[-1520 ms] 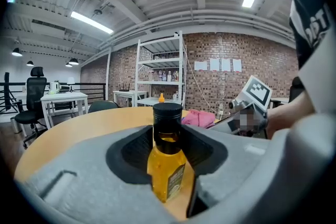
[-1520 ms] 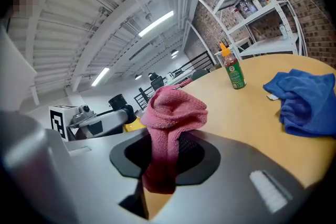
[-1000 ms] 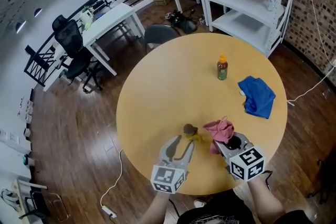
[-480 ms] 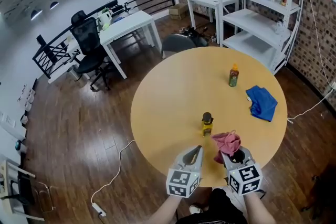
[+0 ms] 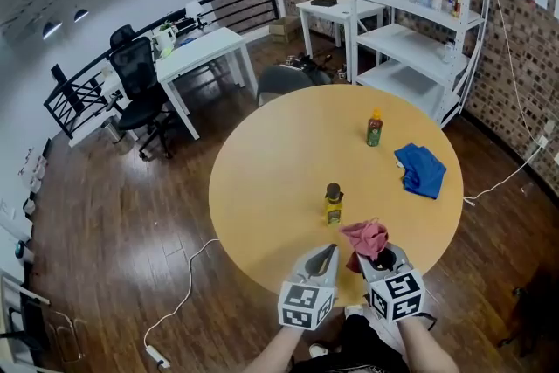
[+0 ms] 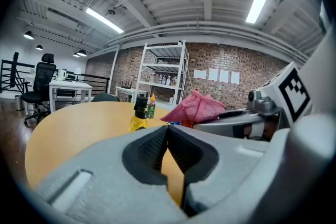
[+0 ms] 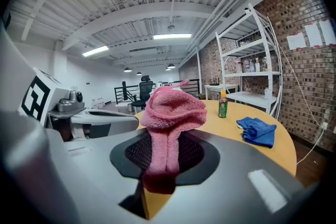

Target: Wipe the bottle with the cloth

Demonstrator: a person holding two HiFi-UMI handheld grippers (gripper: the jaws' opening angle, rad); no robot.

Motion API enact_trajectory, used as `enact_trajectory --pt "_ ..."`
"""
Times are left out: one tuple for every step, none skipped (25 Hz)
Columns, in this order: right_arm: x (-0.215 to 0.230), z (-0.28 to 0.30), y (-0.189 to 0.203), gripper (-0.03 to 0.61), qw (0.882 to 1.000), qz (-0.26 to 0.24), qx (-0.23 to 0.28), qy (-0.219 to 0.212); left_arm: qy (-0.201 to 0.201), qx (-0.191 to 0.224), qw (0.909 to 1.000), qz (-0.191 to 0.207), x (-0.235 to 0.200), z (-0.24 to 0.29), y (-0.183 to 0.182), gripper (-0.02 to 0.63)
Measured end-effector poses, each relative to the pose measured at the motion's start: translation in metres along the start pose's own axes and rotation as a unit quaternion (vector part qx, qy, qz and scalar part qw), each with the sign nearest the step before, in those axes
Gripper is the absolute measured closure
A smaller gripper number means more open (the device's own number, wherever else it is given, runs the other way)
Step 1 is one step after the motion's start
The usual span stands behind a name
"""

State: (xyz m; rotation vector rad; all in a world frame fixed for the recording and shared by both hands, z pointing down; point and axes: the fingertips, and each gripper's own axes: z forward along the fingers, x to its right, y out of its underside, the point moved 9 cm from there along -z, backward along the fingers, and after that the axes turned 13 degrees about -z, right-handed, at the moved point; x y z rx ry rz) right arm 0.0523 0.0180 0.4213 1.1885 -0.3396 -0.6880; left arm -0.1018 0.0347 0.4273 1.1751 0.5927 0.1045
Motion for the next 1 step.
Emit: enact_trajectory --pt "-0.003 -0.0018 -0.0005 0.483 1.0 0.0 -0.001 0.0 0.002 -0.001 1.0 0.0 0.0021 -0.0034 0.0003 0.609"
